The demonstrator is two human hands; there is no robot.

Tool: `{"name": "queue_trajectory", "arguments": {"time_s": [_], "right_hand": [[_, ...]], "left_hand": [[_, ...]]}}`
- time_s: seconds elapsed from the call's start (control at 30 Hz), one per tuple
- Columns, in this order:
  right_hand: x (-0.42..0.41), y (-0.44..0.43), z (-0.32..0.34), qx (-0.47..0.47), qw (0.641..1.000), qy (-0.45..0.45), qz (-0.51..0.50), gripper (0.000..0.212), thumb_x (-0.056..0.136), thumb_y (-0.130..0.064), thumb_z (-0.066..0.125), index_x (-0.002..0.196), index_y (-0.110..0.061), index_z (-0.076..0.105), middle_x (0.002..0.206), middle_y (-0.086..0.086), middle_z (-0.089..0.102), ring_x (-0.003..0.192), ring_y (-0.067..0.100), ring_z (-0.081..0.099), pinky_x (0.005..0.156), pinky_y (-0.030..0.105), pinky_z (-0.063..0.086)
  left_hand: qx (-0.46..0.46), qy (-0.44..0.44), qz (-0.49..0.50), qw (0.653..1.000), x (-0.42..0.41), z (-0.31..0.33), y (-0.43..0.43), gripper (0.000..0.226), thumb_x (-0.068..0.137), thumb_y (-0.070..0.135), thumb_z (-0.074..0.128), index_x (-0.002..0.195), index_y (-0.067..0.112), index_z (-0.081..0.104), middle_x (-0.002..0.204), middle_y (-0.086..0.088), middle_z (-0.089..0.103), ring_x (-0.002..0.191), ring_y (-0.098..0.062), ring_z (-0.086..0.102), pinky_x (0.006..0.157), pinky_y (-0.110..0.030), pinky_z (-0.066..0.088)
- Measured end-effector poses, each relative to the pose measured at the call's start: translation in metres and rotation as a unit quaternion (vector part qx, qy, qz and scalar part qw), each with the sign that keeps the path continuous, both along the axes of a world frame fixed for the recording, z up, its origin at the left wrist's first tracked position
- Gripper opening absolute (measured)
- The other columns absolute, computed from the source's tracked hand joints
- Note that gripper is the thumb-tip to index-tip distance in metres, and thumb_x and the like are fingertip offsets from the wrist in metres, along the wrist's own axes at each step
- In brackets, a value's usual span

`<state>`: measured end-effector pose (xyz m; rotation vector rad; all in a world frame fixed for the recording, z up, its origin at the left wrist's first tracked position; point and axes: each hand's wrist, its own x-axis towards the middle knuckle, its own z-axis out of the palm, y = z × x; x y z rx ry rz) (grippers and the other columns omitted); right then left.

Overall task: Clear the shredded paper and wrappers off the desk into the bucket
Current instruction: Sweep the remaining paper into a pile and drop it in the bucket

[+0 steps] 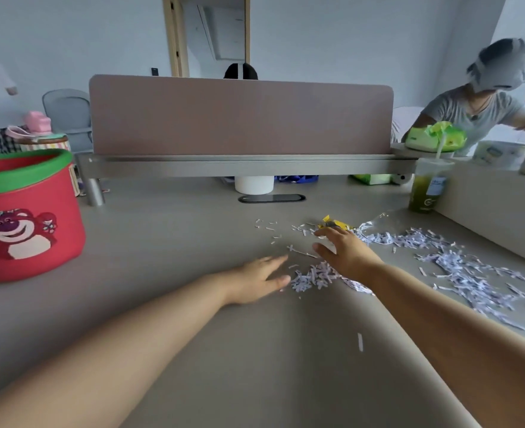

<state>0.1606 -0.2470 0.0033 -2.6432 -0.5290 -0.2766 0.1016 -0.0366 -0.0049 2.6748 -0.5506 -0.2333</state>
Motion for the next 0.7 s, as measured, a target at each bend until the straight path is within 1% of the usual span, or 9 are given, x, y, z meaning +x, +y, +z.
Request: {"name": "queue_trajectory", "arguments": {"time_s": [0.07, 0.13, 0.23, 0.3, 0.4, 0.5, 0.6, 0.67, 0.7], "right_hand": [[-0.01, -0.01, 0.006, 0.005, 1.0, -0.008, -0.003, 0.041, 0.09, -0.039, 0.046, 0.126, -0.019, 0.05, 0.144, 0.004, 0.042, 0.133, 0.024, 0.039, 0.108, 0.04, 0.036], [-0.024, -0.026, 0.009, 0.003, 1.0, -0.003, -0.011, 0.04, 0.091, -0.038, 0.046, 0.126, -0.02, 0.05, 0.143, 0.004, 0.044, 0.128, 0.025, 0.044, 0.105, 0.039, 0.039], [-0.049, -0.055, 0.007, -0.002, 0.999, 0.024, -0.029, 0.042, 0.088, -0.043, 0.047, 0.125, -0.023, 0.049, 0.136, 0.007, 0.051, 0.122, 0.026, 0.048, 0.102, 0.04, 0.041], [-0.067, -0.075, 0.004, -0.008, 0.999, 0.025, -0.039, 0.045, 0.087, -0.045, 0.048, 0.126, -0.022, 0.048, 0.137, 0.005, 0.05, 0.124, 0.025, 0.047, 0.103, 0.039, 0.04], [-0.086, -0.108, 0.001, -0.015, 0.996, 0.006, -0.084, 0.043, 0.089, -0.043, 0.046, 0.126, -0.022, 0.048, 0.135, 0.006, 0.051, 0.123, 0.026, 0.046, 0.103, 0.038, 0.039], [-0.101, -0.15, 0.0, -0.014, 0.988, -0.007, -0.152, 0.04, 0.089, -0.043, 0.045, 0.124, -0.024, 0.048, 0.134, 0.005, 0.053, 0.123, 0.026, 0.047, 0.103, 0.041, 0.04], [-0.113, -0.184, -0.001, -0.014, 0.978, -0.019, -0.207, 0.04, 0.089, -0.044, 0.044, 0.124, -0.025, 0.048, 0.136, 0.004, 0.051, 0.127, 0.026, 0.042, 0.104, 0.043, 0.038], [-0.117, -0.2, -0.005, -0.033, 0.968, -0.028, -0.248, 0.043, 0.089, -0.045, 0.044, 0.128, -0.026, 0.045, 0.141, 0.002, 0.045, 0.131, 0.026, 0.036, 0.107, 0.043, 0.033], [-0.117, -0.208, -0.007, -0.049, 0.96, -0.023, -0.274, 0.048, 0.088, -0.049, 0.043, 0.131, -0.026, 0.041, 0.145, 0.002, 0.04, 0.135, 0.027, 0.03, 0.109, 0.044, 0.029]], "left_hand": [[-0.029, 0.018, -0.025, 0.999, -0.009, 0.002, -0.015, 0.07, 0.091, 0.048, 0.04, 0.146, 0.023, 0.006, 0.157, -0.002, 0.011, 0.143, -0.014, 0.014, 0.118, -0.031, 0.012], [-0.014, 0.027, -0.047, 0.998, -0.017, 0.003, -0.027, 0.085, 0.084, 0.057, 0.047, 0.145, 0.027, -0.004, 0.158, 0.0, -0.001, 0.145, -0.015, 0.005, 0.118, -0.033, 0.01], [0.092, -0.007, -0.079, 0.993, -0.023, -0.001, -0.045, 0.108, 0.073, 0.067, 0.053, 0.142, 0.026, -0.02, 0.154, 0.003, -0.024, 0.143, -0.018, -0.016, 0.12, -0.041, 0.003], [0.134, -0.026, -0.082, 0.987, -0.022, -0.003, -0.063, 0.114, 0.069, 0.072, 0.053, 0.14, 0.026, -0.024, 0.151, 0.003, -0.031, 0.138, -0.024, -0.03, 0.117, -0.05, -0.004], [0.135, -0.02, -0.069, 0.988, -0.015, -0.005, -0.094, 0.113, 0.066, 0.078, 0.047, 0.14, 0.03, -0.023, 0.152, 0.004, -0.03, 0.137, -0.029, -0.032, 0.114, -0.059, -0.006], [0.129, -0.013, -0.037, 0.991, -0.005, -0.005, -0.118, 0.103, 0.07, 0.079, 0.038, 0.141, 0.032, -0.019, 0.154, 0.005, -0.025, 0.138, -0.03, -0.028, 0.112, -0.06, -0.006], [0.108, -0.007, 0.007, 0.994, 0.011, -0.006, -0.13, 0.089, 0.079, 0.073, 0.031, 0.143, 0.032, -0.015, 0.155, 0.003, -0.019, 0.141, -0.029, -0.022, 0.113, -0.057, -0.006], [0.087, -0.01, 0.026, 0.996, 0.02, -0.006, -0.137, 0.08, 0.085, 0.066, 0.029, 0.144, 0.029, -0.011, 0.156, 0.001, -0.016, 0.143, -0.026, -0.018, 0.114, -0.051, -0.005], [0.076, -0.013, 0.032, 0.996, 0.024, -0.005, -0.139, 0.078, 0.087, 0.063, 0.029, 0.145, 0.027, -0.009, 0.156, 0.0, -0.015, 0.144, -0.025, -0.014, 0.115, -0.048, -0.002]]}}
